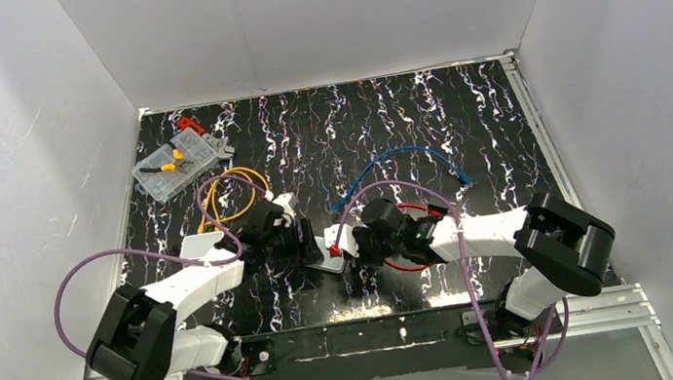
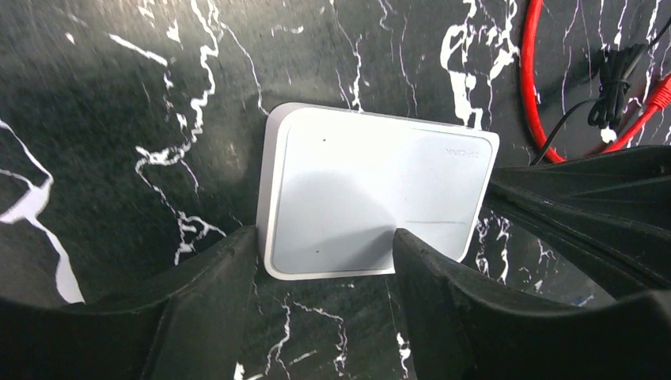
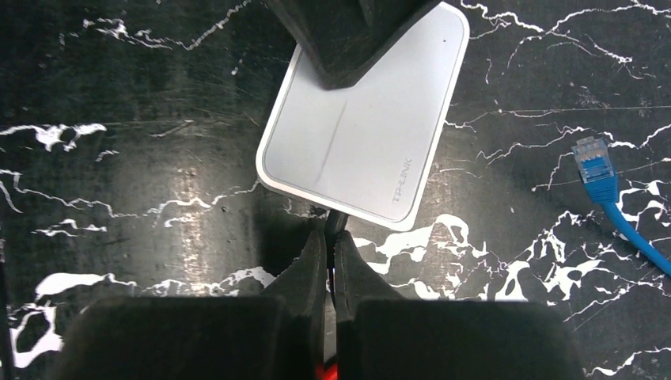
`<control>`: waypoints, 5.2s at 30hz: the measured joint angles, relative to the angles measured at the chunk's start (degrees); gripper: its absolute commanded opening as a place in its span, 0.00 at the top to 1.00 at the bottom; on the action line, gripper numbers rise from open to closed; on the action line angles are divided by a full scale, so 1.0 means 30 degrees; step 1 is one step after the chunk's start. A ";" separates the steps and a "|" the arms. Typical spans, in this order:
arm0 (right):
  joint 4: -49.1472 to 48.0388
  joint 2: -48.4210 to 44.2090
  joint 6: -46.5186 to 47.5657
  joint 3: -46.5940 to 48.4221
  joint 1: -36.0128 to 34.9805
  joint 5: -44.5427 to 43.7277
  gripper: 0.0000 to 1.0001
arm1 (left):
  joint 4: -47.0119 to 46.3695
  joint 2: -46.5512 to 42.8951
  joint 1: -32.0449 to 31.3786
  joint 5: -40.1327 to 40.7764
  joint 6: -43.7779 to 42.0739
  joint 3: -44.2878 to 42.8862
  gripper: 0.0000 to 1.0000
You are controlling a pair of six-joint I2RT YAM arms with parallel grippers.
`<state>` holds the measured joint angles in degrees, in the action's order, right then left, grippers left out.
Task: Insert the plug into the switch port
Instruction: Insert the power into the switch port, then pick up the power from the center of the board, then place the power at the center of the board.
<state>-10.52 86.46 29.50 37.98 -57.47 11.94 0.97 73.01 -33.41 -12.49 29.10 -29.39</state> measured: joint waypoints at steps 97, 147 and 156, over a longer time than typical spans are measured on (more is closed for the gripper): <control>0.9173 -0.2572 -1.7121 0.3016 0.5748 -1.3529 0.99 | 0.6623 -0.6819 -0.0583 0.0969 0.3548 0.0933 0.02; 0.9260 1.0950 -0.9260 1.8469 -0.0415 -1.0251 0.61 | 1.0841 -1.3624 -0.0583 0.2404 0.5297 0.0918 0.02; 1.0040 1.0848 -0.9391 1.8855 -0.0350 -0.9901 0.36 | 1.0841 -1.3624 -0.0583 0.2433 0.5523 0.0918 0.02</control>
<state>19.59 119.00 1.32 94.54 -58.52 -17.76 33.50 32.14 -35.16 -5.19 45.67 -26.63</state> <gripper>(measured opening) 0.625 0.981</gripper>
